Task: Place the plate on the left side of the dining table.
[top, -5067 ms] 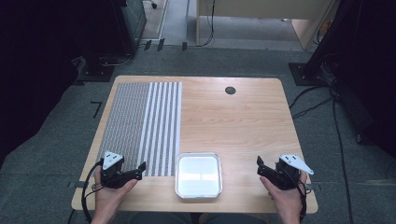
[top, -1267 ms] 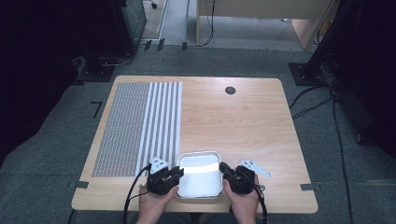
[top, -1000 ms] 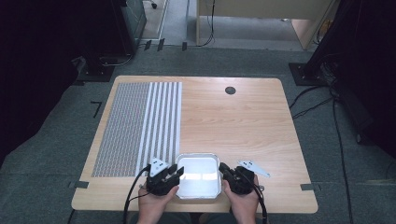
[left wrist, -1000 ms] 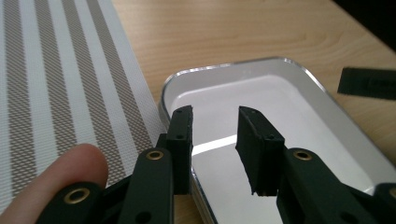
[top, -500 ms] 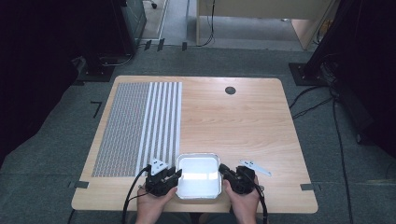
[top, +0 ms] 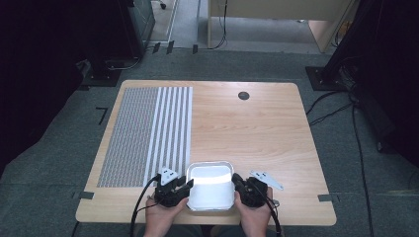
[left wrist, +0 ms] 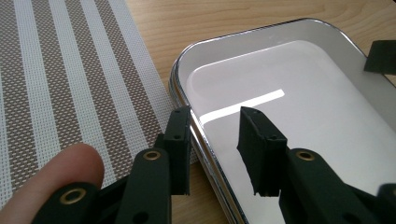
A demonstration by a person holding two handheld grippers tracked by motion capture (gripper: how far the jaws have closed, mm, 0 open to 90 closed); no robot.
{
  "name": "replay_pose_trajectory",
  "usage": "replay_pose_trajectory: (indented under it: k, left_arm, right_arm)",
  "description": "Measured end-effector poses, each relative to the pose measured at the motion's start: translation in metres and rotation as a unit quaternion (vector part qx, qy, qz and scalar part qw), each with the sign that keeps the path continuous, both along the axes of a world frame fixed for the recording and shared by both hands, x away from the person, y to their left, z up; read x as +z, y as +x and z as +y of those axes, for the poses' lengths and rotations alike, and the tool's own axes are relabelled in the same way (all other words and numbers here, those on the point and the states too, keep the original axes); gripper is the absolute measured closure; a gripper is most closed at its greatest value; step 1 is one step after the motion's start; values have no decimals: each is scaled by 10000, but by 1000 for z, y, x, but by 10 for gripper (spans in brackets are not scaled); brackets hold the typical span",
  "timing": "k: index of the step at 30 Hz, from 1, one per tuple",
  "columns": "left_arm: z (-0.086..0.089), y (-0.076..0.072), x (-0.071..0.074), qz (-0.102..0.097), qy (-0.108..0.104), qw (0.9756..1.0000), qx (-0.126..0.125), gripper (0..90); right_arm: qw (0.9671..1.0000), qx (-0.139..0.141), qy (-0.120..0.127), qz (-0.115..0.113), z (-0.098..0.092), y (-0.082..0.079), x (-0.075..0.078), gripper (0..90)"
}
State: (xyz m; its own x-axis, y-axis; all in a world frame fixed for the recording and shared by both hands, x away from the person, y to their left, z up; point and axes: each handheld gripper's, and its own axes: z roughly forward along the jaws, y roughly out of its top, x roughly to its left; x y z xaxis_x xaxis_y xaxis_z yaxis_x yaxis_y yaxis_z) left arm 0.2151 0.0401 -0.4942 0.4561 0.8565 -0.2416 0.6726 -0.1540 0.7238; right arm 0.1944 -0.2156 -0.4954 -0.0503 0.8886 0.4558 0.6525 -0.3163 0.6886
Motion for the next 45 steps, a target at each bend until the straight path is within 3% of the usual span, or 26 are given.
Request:
replay_pose_trajectory:
  k: [4,5,7,10,12,14,16,18,21,25,34,45]
  left_arm:
    - [-2,-3,2,-110,61,9999,26,620]
    - [-5,-5,4,-237,122,9996,30,621]
    - [-8,-8,6,-307,132,9994,-27,618]
    - [-12,-8,5,-238,139,9996,-107,613]
    - [-16,-6,1,-109,179,9995,-232,617]
    - [-19,-5,0,-39,198,9995,-236,619]
    - [-21,-5,-1,-33,227,9995,-209,617]
    - [-22,-5,-2,-36,236,9995,-186,615]
    - [-21,-5,-2,-39,214,9996,-182,620]
    - [-21,-6,-2,-51,189,9997,-159,613]
    - [-20,-5,1,-64,86,9999,-104,742]
    - [-3,4,20,-207,112,9997,-61,769]
  right_arm:
    - [9999,-96,30,-101,-4,-2,5,897]
    - [9999,-130,42,-91,-6,-3,6,896]
    - [9998,-158,-52,-119,-10,-3,7,895]
    - [9999,-69,-68,-65,-12,-1,5,844]
    - [9994,-6,-293,-210,-10,-2,6,808]
    - [9967,12,-736,-349,-5,-4,7,802]
    - [9949,186,-974,-185,-1,-1,5,797]
    - [9944,238,-1030,-45,2,1,0,813]
    - [9953,24,-964,-48,3,1,1,877]
    - [9990,-278,-304,150,-7,3,-1,894]
    - [9986,-456,-223,169,-3,-2,-1,894]
    - [9992,-352,-135,127,8,2,14,894]
